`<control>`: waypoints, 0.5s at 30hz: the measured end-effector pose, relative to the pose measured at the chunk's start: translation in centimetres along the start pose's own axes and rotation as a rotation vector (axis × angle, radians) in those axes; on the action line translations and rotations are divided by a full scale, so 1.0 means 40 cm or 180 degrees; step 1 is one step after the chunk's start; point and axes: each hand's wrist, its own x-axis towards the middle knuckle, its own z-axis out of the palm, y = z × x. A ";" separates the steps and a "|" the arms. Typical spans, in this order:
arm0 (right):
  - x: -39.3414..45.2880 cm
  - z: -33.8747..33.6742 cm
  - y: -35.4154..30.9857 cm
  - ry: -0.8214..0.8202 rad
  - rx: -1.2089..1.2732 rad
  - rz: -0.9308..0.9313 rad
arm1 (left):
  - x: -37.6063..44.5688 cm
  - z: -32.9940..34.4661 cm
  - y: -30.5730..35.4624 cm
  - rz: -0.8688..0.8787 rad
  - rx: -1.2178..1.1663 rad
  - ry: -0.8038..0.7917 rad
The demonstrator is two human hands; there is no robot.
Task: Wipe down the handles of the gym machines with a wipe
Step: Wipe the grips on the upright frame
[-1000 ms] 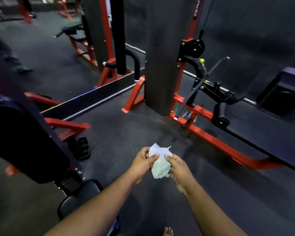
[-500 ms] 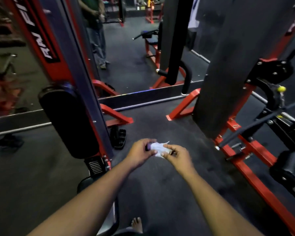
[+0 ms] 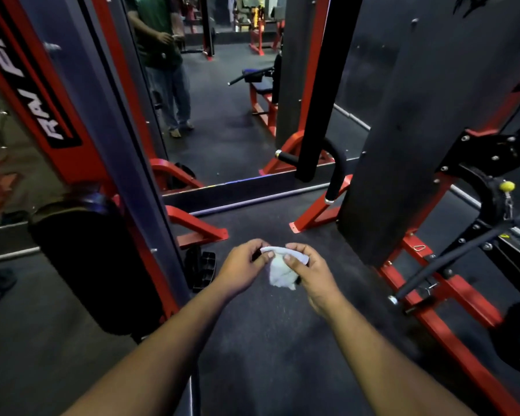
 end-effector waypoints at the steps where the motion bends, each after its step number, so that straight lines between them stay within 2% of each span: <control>1: 0.022 -0.002 -0.006 0.0010 0.0039 0.0045 | 0.027 0.004 0.006 0.0014 -0.0020 -0.0013; 4: 0.105 -0.030 -0.028 0.0181 -0.0145 0.0039 | 0.125 0.019 0.024 0.0026 -0.0130 -0.0076; 7: 0.212 -0.092 -0.067 0.0760 -0.0174 -0.0122 | 0.250 0.036 0.031 0.0096 0.0030 -0.0042; 12: 0.400 -0.225 -0.174 0.1619 -0.0855 -0.0966 | 0.472 0.047 0.039 0.0356 0.1025 -0.0126; 15: 0.504 -0.269 -0.254 0.1894 -0.1331 -0.1459 | 0.600 0.049 0.040 0.0548 0.1625 -0.0176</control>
